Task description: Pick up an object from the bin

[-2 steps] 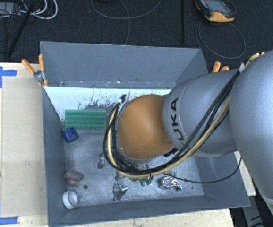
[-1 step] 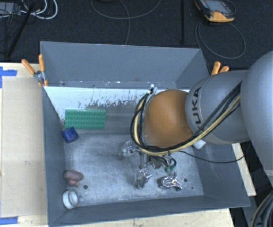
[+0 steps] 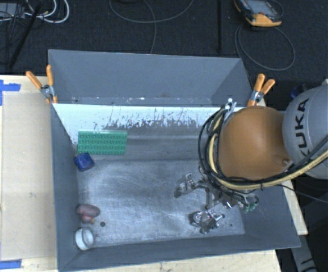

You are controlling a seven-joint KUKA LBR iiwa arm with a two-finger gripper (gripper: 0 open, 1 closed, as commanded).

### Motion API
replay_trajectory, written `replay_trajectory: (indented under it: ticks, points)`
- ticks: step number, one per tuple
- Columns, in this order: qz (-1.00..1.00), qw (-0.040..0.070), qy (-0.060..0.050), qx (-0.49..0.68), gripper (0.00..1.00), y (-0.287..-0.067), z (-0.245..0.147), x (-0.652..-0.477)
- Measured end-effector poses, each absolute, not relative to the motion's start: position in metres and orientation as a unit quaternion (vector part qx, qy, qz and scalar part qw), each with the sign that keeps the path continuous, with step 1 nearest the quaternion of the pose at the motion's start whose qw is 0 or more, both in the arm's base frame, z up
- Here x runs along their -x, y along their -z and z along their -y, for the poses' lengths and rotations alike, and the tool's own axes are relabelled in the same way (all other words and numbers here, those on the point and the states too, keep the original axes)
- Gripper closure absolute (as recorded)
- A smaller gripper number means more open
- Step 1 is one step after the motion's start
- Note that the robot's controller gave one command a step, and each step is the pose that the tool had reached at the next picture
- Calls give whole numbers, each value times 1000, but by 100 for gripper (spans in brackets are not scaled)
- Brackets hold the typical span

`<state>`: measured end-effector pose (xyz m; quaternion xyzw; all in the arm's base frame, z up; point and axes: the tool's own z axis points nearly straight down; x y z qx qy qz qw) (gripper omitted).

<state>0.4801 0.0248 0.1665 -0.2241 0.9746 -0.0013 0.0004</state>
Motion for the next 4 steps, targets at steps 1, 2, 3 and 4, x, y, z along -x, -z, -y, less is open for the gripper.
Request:
replay_trajectory:
  ticks: [1,2,3,4]
  points:
    - [-935,4,0,354,0,-71,34,-485]
    - [-864,2,0,503,0,-154,-32,-514]
    - [-930,-3,-1,367,0,-106,13,-513]
    - [-930,0,-2,367,0,-71,56,-502]
